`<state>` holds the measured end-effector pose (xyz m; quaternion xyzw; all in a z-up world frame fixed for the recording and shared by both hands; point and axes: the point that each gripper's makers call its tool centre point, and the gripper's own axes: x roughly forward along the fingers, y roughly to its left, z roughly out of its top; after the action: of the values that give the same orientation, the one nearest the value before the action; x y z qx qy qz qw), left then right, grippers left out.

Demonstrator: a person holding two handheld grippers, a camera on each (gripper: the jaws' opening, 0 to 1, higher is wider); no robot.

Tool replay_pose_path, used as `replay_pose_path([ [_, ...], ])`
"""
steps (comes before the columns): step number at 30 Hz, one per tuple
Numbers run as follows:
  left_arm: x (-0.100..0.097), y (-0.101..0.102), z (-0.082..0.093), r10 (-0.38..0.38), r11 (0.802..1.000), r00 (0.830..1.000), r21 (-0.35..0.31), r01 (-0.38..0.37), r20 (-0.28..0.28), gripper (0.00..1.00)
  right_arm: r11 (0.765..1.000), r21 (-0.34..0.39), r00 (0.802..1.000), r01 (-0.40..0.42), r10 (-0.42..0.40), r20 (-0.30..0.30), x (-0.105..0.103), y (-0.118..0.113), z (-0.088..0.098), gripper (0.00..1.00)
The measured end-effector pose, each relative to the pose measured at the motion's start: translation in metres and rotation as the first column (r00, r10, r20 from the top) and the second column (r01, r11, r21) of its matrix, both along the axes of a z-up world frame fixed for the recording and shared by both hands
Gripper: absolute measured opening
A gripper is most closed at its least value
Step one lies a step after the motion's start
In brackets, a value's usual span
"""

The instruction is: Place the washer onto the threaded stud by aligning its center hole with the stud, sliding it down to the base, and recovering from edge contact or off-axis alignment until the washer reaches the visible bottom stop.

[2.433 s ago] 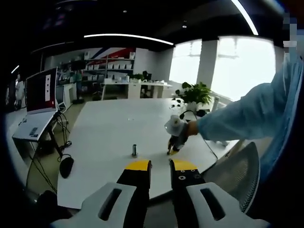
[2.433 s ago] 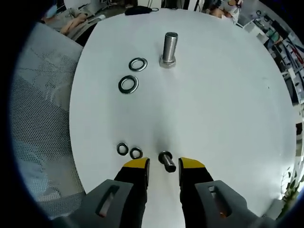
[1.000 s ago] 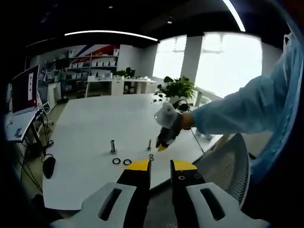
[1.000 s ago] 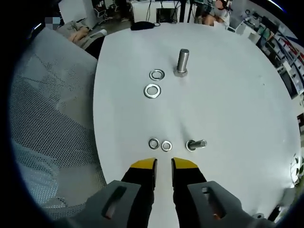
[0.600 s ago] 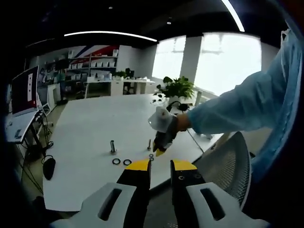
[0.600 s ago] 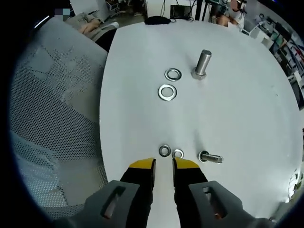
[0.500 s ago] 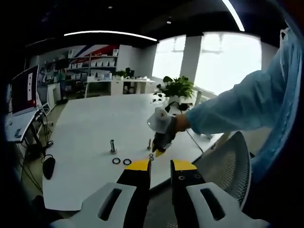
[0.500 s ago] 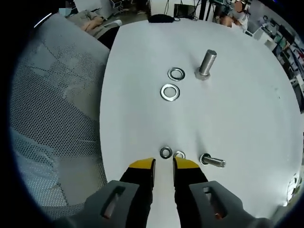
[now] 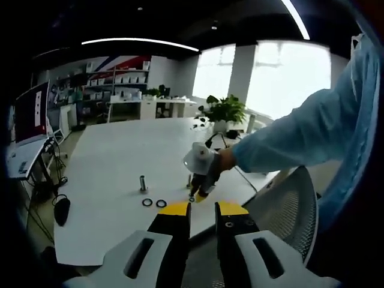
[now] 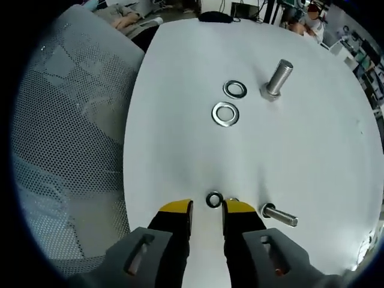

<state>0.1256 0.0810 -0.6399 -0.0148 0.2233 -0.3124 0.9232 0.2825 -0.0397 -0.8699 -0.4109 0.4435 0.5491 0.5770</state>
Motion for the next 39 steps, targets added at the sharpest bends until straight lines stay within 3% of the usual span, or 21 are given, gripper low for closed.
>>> replay_pose_path([
  [15,-0.0001,-0.0011,-0.0007,0.003,1.000,1.000,-0.009,-0.003,-0.013,0.14,1.000,-0.018,1.000,-0.012,0.012,0.008,0.0015,-0.0005,-0.0082,0.21],
  [28,0.0002,-0.0009,-0.0017,0.003,1.000,1.000,-0.004,-0.003,-0.016,0.13,0.998,-0.055,0.999,0.000,0.002,0.033,0.0065,0.0016,-0.0082,0.14],
  [39,0.0008,-0.0005,-0.0016,0.009,1.000,1.000,-0.004,-0.009,-0.016,0.13,0.999,-0.042,0.999,0.010,-0.009,0.030,0.0087,-0.0016,-0.0026,0.13],
])
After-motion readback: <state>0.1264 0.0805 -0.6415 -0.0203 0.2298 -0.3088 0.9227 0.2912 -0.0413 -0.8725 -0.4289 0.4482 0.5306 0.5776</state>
